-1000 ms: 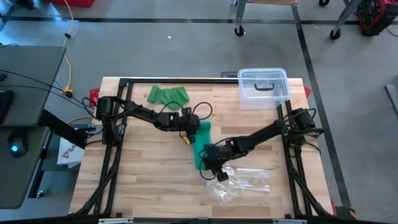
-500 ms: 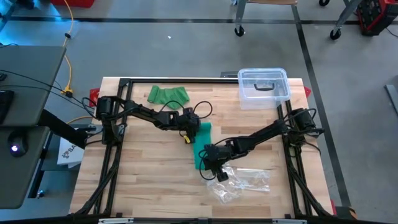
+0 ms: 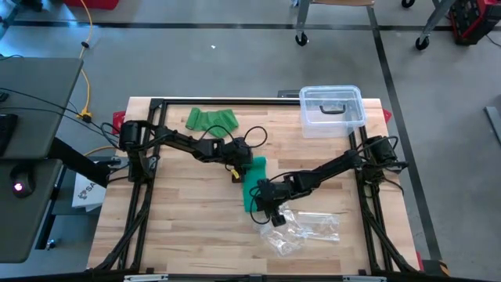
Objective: Roll bandage
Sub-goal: Roll the blue bandage
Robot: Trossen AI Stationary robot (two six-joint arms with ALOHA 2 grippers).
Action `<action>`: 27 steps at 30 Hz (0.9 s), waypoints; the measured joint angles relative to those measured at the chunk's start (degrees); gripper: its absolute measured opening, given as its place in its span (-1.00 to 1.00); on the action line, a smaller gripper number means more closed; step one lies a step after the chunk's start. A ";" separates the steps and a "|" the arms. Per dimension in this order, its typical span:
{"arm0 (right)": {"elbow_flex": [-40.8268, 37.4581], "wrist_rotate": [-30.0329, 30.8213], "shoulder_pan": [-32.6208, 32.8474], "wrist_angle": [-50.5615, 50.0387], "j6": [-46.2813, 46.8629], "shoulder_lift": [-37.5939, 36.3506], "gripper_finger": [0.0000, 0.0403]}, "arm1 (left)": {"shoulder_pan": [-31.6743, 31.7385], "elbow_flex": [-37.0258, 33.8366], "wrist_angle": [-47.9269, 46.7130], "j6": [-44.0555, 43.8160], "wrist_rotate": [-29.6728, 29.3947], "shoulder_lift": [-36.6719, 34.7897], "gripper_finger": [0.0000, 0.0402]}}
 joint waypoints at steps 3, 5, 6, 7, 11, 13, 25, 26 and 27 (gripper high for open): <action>0.00 0.00 -0.11 0.01 0.02 -0.04 -1.00 | 0.68 0.00 -0.06 -0.64 1.55 -0.85 0.23; 0.00 -0.02 -0.12 -0.03 0.02 -0.04 -1.00 | 1.13 0.00 -0.06 -1.08 2.93 -1.83 0.27; 0.00 -0.02 -0.12 -0.03 0.01 -0.04 -1.00 | 1.36 0.00 -0.10 -1.17 4.01 -2.42 0.29; 0.00 -0.02 -0.12 -0.03 0.02 -0.04 -1.00 | 1.66 0.00 -0.06 -1.45 5.01 -3.06 0.30; 0.00 -0.04 -0.12 -0.03 0.02 -0.04 -1.00 | 3.53 0.07 0.30 -2.61 8.93 -4.82 0.30; 0.00 -0.04 -0.12 0.00 0.01 -0.04 -1.00 | 4.79 0.07 0.04 -3.88 9.42 -4.82 0.28; 0.00 0.75 0.91 -0.30 1.53 -0.07 -1.00 | 6.04 0.11 -0.80 -6.44 10.46 -1.85 -0.02; 0.00 0.95 0.91 -0.67 1.53 -0.07 -1.00 | 5.10 0.14 -0.99 -5.32 10.43 -1.85 -0.03; 0.00 1.46 0.91 -0.85 1.53 -0.07 -1.00 | 4.11 0.15 -1.13 -4.19 10.32 -1.85 -0.04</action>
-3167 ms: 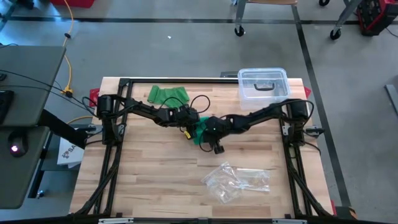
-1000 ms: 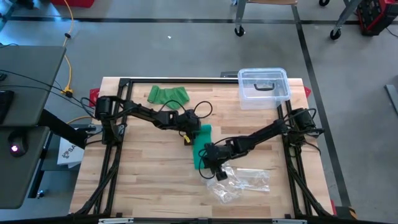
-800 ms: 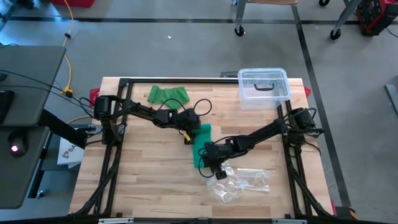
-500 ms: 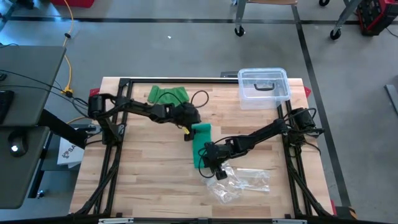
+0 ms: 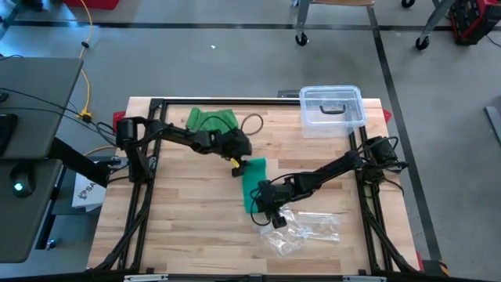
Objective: Roll bandage
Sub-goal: Roll the blue bandage
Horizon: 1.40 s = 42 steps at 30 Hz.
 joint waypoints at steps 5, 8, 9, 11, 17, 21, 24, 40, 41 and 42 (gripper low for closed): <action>0.00 0.74 -0.02 -0.63 0.43 0.00 -1.00 | -5.48 -0.13 -0.66 4.82 -7.36 0.13 -0.06; 0.00 0.74 0.02 -0.80 0.98 0.00 -1.00 | -7.31 -0.13 -1.94 6.52 -12.13 0.13 -0.06; 0.00 0.72 0.24 -0.83 1.15 0.00 -1.00 | -7.57 -0.13 -2.45 6.62 -13.44 0.13 -0.06; 0.00 0.74 0.68 -0.82 1.70 0.00 -1.00 | -7.75 -0.13 -2.88 6.27 -14.65 0.13 -0.06; 0.00 2.21 1.57 -0.86 3.44 0.00 -1.00 | -8.47 -0.13 -2.77 7.70 -13.41 0.13 -0.06; 0.00 5.43 1.32 -1.53 3.42 0.00 -1.00 | -9.21 -0.13 -2.79 9.22 -12.96 -0.06 0.00; 0.00 6.30 0.69 -1.66 3.43 0.00 -1.00 | -9.16 -0.13 -3.01 9.32 -12.40 -0.88 0.10; 0.00 6.32 -0.07 -1.25 3.68 0.00 -1.00 | -4.71 -0.09 -1.24 -1.08 -10.50 -1.85 0.12; 0.00 6.32 -0.07 -1.19 4.10 0.00 -1.00 | -4.52 -0.13 -1.52 -2.38 -10.51 -1.45 0.09; 0.00 6.32 -0.07 -1.28 4.50 0.00 -1.00 | -4.65 -0.15 -1.54 -3.11 -10.40 -1.11 0.06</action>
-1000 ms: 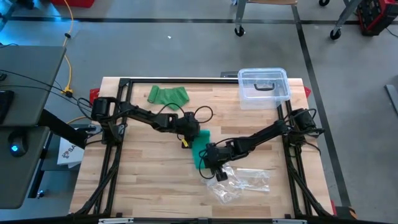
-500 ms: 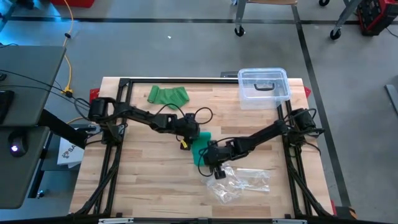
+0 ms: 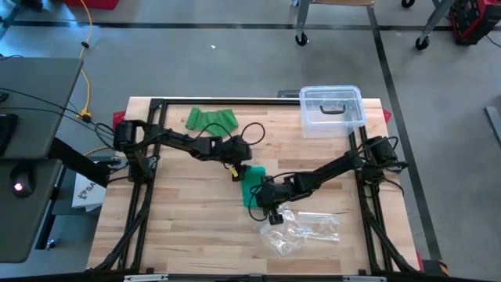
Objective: Roll bandage
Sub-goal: Roll the blue bandage
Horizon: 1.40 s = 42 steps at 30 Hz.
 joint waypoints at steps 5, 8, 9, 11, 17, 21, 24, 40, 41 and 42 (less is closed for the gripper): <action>0.00 0.15 0.40 -0.36 1.26 0.00 -1.00 | -2.71 0.09 0.40 0.24 -0.69 -0.02 -0.06; 0.00 0.44 0.92 -0.40 1.47 0.00 -1.00 | -3.51 0.09 -0.26 1.90 -6.60 -0.13 -0.08; 0.00 0.42 1.11 -0.42 1.47 0.00 -1.00 | -3.38 0.06 -0.60 2.32 -7.76 -0.23 -0.08; 0.00 0.44 1.26 -0.44 1.45 0.00 -1.00 | -2.78 0.01 -0.79 2.82 -9.38 -0.87 -0.08; -0.02 0.44 1.56 -1.95 1.04 -0.21 -1.00 | -2.10 0.02 -0.24 3.28 -6.93 -5.01 -0.08; -0.02 0.85 1.57 -2.28 0.85 -0.61 -1.00 | -2.64 0.04 -0.43 1.89 3.45 -5.70 -0.08; -0.02 0.85 1.57 -2.41 -0.01 -0.61 -1.00 | -3.59 0.04 -2.44 1.34 5.88 -5.08 -0.08; -0.02 0.86 1.53 -2.65 -0.04 -0.61 -1.00 | -4.38 -0.17 -3.55 -1.10 7.00 -0.37 -0.08; -0.02 0.85 1.53 -2.65 -0.04 -0.61 -1.00 | -4.34 -0.17 -3.60 -1.14 6.99 -0.01 -0.08; -0.02 0.85 1.53 -2.73 -0.06 -0.61 -1.00 | -4.39 -0.17 -3.80 -1.12 6.87 0.21 -0.08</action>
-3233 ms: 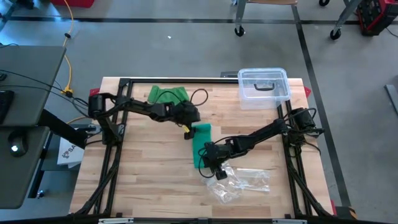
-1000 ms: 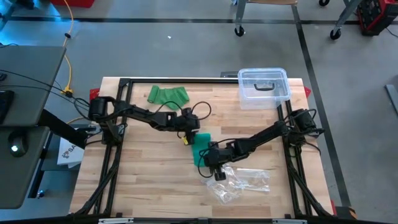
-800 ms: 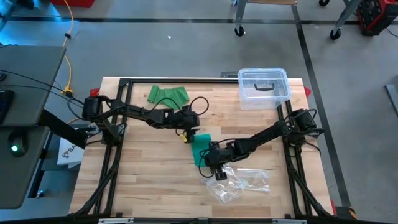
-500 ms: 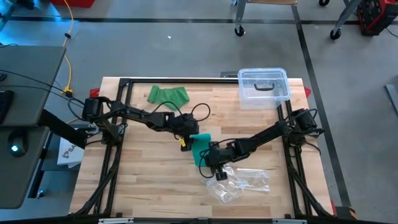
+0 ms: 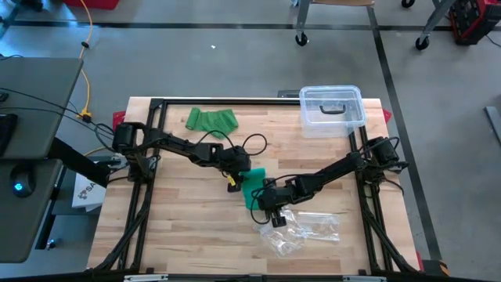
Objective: Roll bandage
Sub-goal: Roll the blue bandage
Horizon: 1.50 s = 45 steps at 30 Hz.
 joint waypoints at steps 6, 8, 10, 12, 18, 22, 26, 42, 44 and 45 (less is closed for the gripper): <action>0.00 0.01 0.00 -0.03 0.01 0.00 -1.00 | 0.03 -0.02 -2.48 2.19 -1.07 0.03 -0.10; 0.00 0.01 0.00 -0.03 0.00 0.00 -1.00 | 0.04 -0.07 -3.40 3.19 -2.22 0.03 -0.16; 0.00 0.00 0.00 -0.03 0.00 0.00 -1.00 | 0.19 -0.07 -3.43 3.80 -2.30 0.05 -0.24; 0.00 0.01 0.00 -0.18 0.00 0.00 -1.00 | 0.37 -0.07 -3.41 4.07 -2.22 0.04 -0.32; 0.00 0.00 0.02 -0.57 0.00 0.00 -1.00 | 1.34 1.22 -6.77 6.09 -2.22 -0.13 -0.55; 0.00 -0.95 0.36 -1.65 -0.02 0.00 -1.00 | 3.14 2.05 -8.95 6.19 -2.23 -0.14 -0.64; 0.02 -1.92 2.06 -1.99 -0.02 0.00 -1.00 | 5.88 2.05 -9.06 5.42 -2.31 -0.17 -0.67; 0.02 -6.29 7.89 -1.81 2.60 -1.52 -1.00 | 9.89 1.73 -7.87 3.37 -6.20 -0.17 -0.64; 0.02 -6.15 7.86 -1.88 2.60 -2.07 -1.00 | 10.02 1.68 -7.43 3.00 -5.57 -0.17 -0.64; 0.02 -5.83 7.85 -2.01 2.59 -2.24 -1.00 | 10.05 1.66 -7.21 2.88 -5.05 -0.17 -0.63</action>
